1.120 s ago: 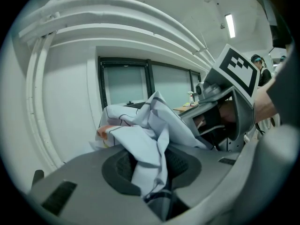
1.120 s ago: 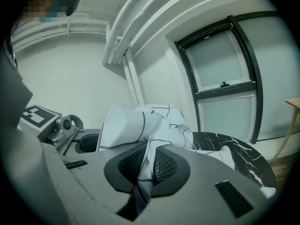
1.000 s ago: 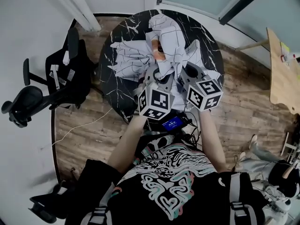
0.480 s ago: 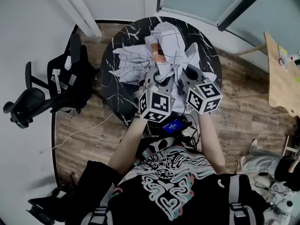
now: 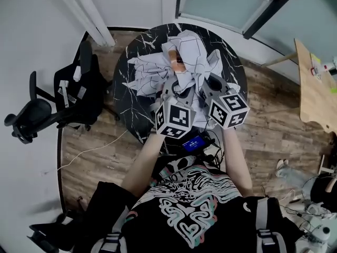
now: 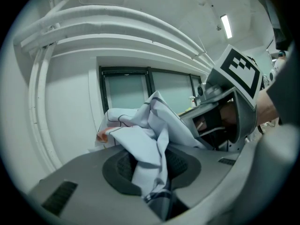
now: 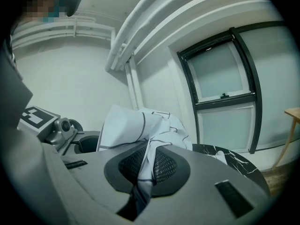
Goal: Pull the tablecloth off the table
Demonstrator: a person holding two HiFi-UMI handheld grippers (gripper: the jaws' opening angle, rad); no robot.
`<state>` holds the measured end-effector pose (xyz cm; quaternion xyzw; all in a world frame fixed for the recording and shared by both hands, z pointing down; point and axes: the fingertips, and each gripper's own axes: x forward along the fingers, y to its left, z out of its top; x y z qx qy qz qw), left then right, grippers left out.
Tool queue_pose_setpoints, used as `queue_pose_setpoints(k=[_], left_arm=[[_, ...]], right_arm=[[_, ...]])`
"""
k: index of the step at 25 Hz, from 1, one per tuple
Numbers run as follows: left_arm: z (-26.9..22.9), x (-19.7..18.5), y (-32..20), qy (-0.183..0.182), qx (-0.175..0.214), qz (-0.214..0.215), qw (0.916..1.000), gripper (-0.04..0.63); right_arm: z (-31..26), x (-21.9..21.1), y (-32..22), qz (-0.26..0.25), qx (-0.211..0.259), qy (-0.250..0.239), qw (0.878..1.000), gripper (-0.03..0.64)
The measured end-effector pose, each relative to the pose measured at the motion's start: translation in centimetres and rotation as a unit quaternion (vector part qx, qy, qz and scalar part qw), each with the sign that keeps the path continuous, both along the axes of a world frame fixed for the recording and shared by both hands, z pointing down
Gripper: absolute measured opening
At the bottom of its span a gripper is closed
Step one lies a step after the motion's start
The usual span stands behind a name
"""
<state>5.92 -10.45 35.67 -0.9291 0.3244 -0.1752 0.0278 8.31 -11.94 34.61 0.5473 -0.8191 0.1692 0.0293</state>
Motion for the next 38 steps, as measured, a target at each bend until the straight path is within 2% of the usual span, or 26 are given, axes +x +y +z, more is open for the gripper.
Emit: queue_pose_setpoints(k=[25, 38], left_arm=[[-4.9, 0.8, 0.4, 0.020, 0.038, 0.020, 0.9989, 0.117], [-8.5, 1.2, 0.3, 0.032, 0.078, 0.033, 0.9959, 0.116]], right_arm=[[-5.1, 0.9, 0.6, 0.021, 0.051, -0.007, 0.998, -0.002], [-8.8, 1.3, 0.7, 0.033, 0.089, -0.013, 0.995, -0.002]])
